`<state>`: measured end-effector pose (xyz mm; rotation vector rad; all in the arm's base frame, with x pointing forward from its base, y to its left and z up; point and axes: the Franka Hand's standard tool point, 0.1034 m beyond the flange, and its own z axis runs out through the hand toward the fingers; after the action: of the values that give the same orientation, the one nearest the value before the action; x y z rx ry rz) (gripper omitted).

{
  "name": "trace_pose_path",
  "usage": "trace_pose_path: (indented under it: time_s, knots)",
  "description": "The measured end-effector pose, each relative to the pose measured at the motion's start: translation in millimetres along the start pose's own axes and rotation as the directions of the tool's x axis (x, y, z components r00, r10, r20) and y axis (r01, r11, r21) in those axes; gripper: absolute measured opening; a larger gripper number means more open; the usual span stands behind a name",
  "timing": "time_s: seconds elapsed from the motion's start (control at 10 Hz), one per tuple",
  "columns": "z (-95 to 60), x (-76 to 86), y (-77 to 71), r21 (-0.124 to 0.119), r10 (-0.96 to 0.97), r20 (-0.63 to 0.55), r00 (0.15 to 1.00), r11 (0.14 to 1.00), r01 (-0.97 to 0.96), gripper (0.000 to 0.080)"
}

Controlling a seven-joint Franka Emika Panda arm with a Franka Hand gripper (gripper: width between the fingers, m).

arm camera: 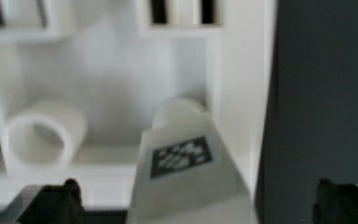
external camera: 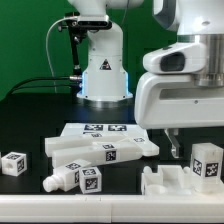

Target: Assemble chair

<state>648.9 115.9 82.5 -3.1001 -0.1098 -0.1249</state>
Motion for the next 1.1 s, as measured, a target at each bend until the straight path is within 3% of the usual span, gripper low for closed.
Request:
trace_pose_path:
  time_s: [0.1, 0.2, 0.3, 0.4, 0.6, 0.8, 1.0, 1.1]
  knots:
    - [1.5, -0.8, -0.1, 0.001, 0.081, 0.003, 0.997, 0.997, -0.081, 0.0569]
    - [1.8, -0.9, 0.8, -0.001, 0.075, 0.003, 0.997, 0.997, -0.075, 0.0433]
    - [1.9, -1.0, 0.5, 0.000, 0.116, 0.003, 0.993, 0.993, -0.116, 0.0433]
    - [2.4, -0.7, 1.2, 0.001, 0.217, 0.003, 0.976, 0.976, -0.217, 0.0282]
    - [2.6, 0.1, 3.1, 0.010, 0.414, 0.006, 0.910, 0.910, -0.415, 0.0283]
    - [2.9, 0.9, 2.0, 0.018, 0.662, 0.005, 0.750, 0.750, -0.662, 0.0283]
    - [2.9, 2.0, 0.5, 0.033, 0.897, 0.026, 0.441, 0.440, -0.897, 0.0283]
    - [3.0, 2.3, 2.0, 0.039, 0.940, 0.045, 0.339, 0.338, -0.940, 0.0284]
